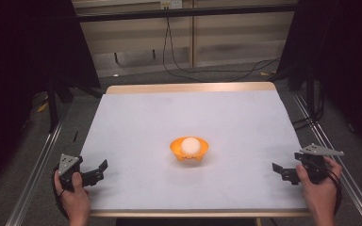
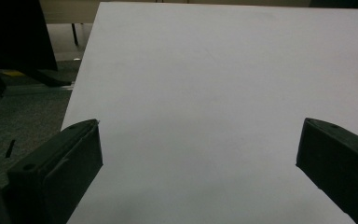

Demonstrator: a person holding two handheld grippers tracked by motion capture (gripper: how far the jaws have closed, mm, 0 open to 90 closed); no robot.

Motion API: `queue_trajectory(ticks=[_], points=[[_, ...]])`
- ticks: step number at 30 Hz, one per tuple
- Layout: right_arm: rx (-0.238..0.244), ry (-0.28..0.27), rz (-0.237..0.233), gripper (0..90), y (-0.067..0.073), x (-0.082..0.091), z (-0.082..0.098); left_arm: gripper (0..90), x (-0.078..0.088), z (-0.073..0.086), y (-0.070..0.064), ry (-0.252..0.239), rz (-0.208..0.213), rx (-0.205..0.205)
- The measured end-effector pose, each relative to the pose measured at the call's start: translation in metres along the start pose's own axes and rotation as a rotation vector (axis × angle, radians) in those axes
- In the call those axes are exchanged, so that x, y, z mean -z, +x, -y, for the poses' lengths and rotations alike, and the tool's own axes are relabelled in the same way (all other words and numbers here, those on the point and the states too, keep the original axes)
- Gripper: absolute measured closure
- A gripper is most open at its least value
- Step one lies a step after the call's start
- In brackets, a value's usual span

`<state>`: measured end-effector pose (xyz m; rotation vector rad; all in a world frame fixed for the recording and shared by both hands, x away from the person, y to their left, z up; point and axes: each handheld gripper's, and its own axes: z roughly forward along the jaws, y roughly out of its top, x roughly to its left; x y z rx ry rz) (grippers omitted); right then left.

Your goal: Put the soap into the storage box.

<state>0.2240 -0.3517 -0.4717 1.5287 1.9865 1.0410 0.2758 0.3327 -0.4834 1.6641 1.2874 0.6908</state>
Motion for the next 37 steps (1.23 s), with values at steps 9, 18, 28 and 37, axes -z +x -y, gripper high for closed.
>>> queue_trajectory(ticks=[9,18,28,37], points=[[-0.031,-0.038,0.003,0.0,-0.014,0.009,0.015,0.0,0.0,0.0,0.0,-0.001,-0.002,0.0],[-0.037,-0.099,0.008,0.0,-0.019,0.017,0.023,0.0,0.0,0.0,0.0,-0.001,-0.001,-0.002],[-0.083,-0.181,-0.015,0.0,-0.024,0.022,0.033,0.0,0.0,0.0,0.0,-0.002,0.002,0.0],[-0.057,-0.169,0.008,0.0,-0.02,0.02,0.032,0.0,0.0,0.0,-0.001,0.002,-0.007,-0.004]])
